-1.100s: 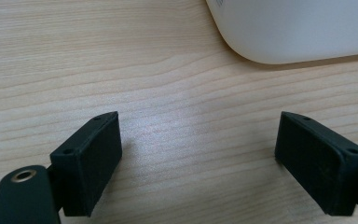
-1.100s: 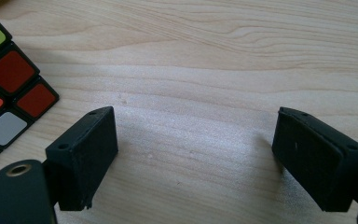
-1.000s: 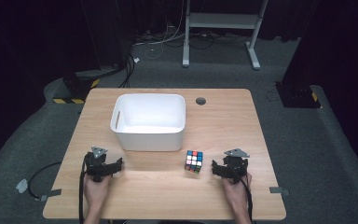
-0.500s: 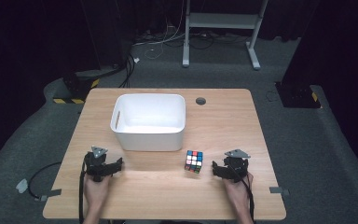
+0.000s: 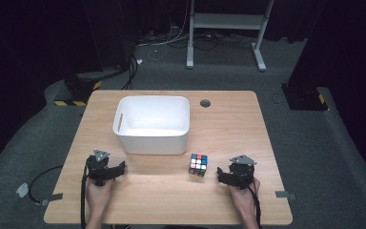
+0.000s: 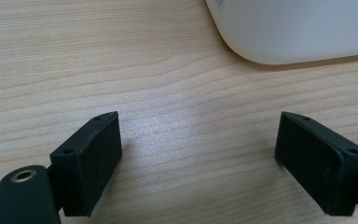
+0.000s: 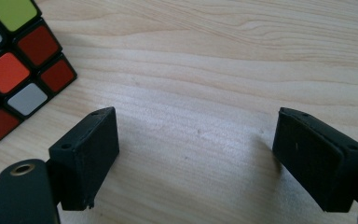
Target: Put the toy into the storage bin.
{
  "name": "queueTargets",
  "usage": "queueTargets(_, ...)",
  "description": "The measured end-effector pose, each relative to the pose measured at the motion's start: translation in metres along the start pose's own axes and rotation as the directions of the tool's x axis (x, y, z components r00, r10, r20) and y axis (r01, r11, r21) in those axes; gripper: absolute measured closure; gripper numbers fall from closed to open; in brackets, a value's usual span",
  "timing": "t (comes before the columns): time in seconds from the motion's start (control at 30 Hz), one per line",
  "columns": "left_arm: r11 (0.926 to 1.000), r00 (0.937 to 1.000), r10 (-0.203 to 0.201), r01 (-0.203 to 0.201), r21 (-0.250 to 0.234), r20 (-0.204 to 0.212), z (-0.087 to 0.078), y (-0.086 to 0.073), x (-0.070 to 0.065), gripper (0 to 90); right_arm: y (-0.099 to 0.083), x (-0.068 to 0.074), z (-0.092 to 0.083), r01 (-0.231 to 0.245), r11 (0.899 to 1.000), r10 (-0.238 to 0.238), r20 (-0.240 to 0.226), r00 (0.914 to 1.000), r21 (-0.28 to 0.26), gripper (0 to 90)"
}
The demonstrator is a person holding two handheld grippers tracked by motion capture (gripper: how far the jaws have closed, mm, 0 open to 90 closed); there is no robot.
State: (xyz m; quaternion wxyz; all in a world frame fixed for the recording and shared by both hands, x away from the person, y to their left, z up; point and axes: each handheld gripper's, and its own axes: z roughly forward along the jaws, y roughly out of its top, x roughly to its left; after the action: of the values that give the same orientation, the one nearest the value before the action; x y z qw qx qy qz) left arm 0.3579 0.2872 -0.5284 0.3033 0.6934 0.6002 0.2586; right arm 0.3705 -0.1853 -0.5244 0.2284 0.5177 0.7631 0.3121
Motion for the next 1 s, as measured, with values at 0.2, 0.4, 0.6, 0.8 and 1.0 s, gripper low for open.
queueTargets(0.2, 1.0, 1.0, 0.0, 0.0, 0.001, 0.001, 0.0, 0.0, 0.0, 14.8, -0.009, 0.0, -0.009, 0.006, 1.0, -0.007, -0.024, 0.9997, -0.001, 14.4)
queueTargets(0.4, 1.0, 1.0, 0.0, 0.0, 0.0, 0.0, 0.0, 0.0, 0.0, 14.8, -0.014, 0.001, -0.018, -0.002, 0.999, -0.001, -0.07, 0.9975, -0.043, 13.1)
queueTargets(0.6, 1.0, 1.0, 0.0, 0.0, 0.001, 0.001, 0.0, 0.0, 0.0, 14.8, -0.017, 0.005, -0.023, 0.017, 0.999, -0.021, -0.095, 0.9952, -0.047, 13.1)
queueTargets(0.8, 1.0, 1.0, 0.001, -0.001, 0.0, 0.0, 0.0, 0.0, 0.0, 14.8, -0.019, 0.013, -0.024, 0.03, 0.999, -0.034, -0.111, 0.9933, -0.038, 14.1)
queueTargets(1.0, 1.0, 1.0, 0.001, -0.001, 0.0, 0.0, 0.0, 0.0, 0.0, 14.8, -0.022, 0.02, -0.025, 0.042, 0.998, -0.047, -0.128, 0.9907, -0.043, 14.3)
